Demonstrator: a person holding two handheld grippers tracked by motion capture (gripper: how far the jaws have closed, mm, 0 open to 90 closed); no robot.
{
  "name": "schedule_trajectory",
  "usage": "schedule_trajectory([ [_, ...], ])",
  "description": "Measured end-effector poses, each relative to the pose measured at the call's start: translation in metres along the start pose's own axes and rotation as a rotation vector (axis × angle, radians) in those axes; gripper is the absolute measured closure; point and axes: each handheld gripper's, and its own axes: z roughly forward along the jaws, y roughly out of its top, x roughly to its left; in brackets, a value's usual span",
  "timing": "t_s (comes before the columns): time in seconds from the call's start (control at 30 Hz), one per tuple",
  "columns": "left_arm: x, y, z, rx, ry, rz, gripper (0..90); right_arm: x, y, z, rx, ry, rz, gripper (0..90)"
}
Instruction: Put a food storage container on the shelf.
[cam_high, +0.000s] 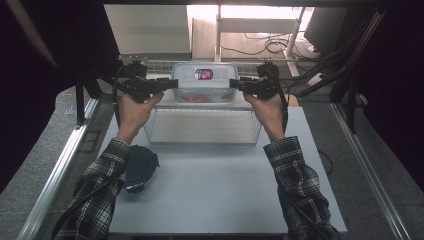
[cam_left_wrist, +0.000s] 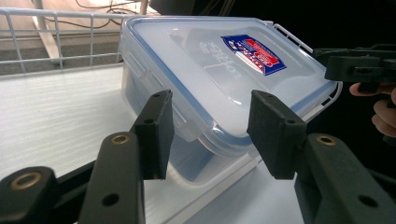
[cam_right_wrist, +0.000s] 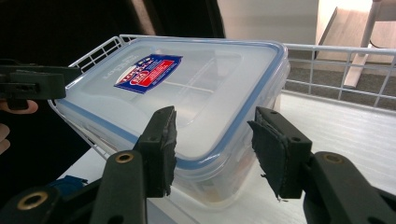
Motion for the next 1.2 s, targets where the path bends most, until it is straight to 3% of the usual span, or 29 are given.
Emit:
schedule_trajectory([
  [0.17, -0.002, 0.000, 0.002, -0.011, 0.012, 0.038, 48.1, 0.002, 0.000, 0.000, 0.001, -0.004, -0.005, 47.6],
  [0.47, 0.001, 0.000, 0.002, -0.015, 0.003, 0.026, 50.7, 0.003, -0.002, -0.005, 0.008, -0.006, 0.030, 52.8],
  [0.6, 0.002, 0.000, 0.002, -0.018, -0.001, 0.022, 50.2, 0.005, -0.001, -0.006, 0.018, -0.016, 0.019, 52.7],
  [0.67, -0.001, 0.001, 0.002, -0.014, 0.020, 0.041, 48.8, 0.006, -0.001, -0.006, 0.018, -0.020, 0.008, 52.1],
  [0.77, -0.010, 0.000, -0.004, -0.018, 0.078, 0.138, 40.1, 0.009, -0.002, -0.007, 0.002, -0.031, -0.022, 44.3],
  [0.87, -0.017, -0.006, -0.010, -0.022, 0.078, 0.190, 31.9, 0.011, -0.007, -0.009, 0.002, -0.026, -0.063, 35.4],
  [0.97, -0.022, -0.014, -0.012, -0.009, 0.041, 0.185, 22.8, 0.013, -0.015, -0.012, -0.016, -0.024, -0.102, 27.6],
  [1.07, -0.028, -0.023, -0.012, 0.006, 0.042, 0.204, 12.8, 0.015, -0.021, -0.016, -0.032, -0.005, -0.113, 19.5],
  [1.2, -0.034, -0.034, -0.016, 0.012, 0.011, 0.217, 7.3, 0.020, -0.030, -0.021, -0.017, 0.004, -0.144, 12.3],
])
